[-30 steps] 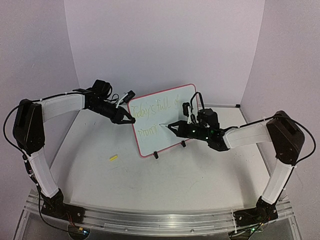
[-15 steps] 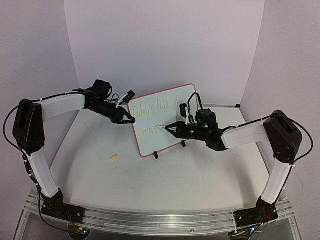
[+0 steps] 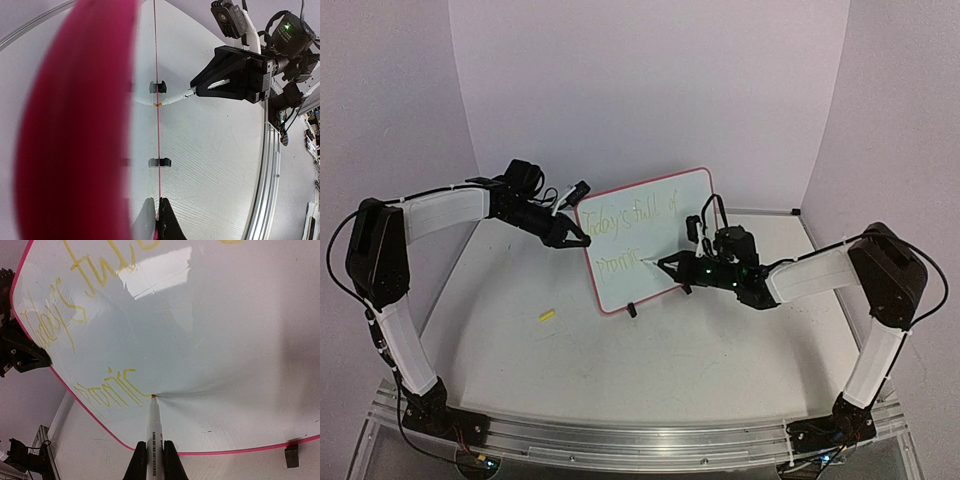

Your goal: Write a sentence on the whiteboard

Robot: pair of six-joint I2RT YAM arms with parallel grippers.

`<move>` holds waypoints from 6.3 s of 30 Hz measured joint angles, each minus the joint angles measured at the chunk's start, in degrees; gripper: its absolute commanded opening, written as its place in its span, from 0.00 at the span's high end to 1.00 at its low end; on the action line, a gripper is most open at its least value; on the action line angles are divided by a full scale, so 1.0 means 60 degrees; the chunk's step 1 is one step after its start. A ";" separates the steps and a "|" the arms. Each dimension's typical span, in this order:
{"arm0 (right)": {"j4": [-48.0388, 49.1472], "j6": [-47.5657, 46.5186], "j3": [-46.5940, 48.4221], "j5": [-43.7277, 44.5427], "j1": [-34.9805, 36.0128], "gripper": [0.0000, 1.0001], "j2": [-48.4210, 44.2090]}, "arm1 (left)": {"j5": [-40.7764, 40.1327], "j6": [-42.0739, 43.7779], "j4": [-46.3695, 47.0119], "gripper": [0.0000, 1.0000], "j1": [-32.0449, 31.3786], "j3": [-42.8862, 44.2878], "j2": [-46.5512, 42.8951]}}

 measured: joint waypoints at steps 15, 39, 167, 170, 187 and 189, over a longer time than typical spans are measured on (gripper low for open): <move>-0.0183 -0.0007 -0.0083 -0.0021 -0.0004 1.00 -0.0033 | 0.0000 0.0003 0.0000 1.00 0.0000 0.0000 0.0000; 0.0013 0.0090 -0.0255 -0.0262 0.0098 1.00 -0.0336 | 0.0000 0.0007 0.0000 1.00 0.0000 0.0000 0.0000; 0.0691 0.0338 -0.1139 0.0346 -0.0404 1.00 -0.0620 | -0.0011 0.0040 -0.0004 1.00 -0.0018 0.0000 -0.0015; 0.0657 0.0335 -0.1120 0.0344 -0.0404 1.00 -0.0512 | -0.0011 0.0040 -0.0004 1.00 -0.0018 0.0000 -0.0015; 0.0646 0.0335 -0.0827 0.0468 -0.0404 1.00 -0.0264 | -0.0012 0.0040 -0.0004 1.00 -0.0018 0.0000 -0.0015; 0.0641 0.0335 -0.0827 0.0493 -0.0404 1.00 -0.0262 | -0.0015 0.0038 -0.0004 1.00 -0.0018 0.0000 -0.0015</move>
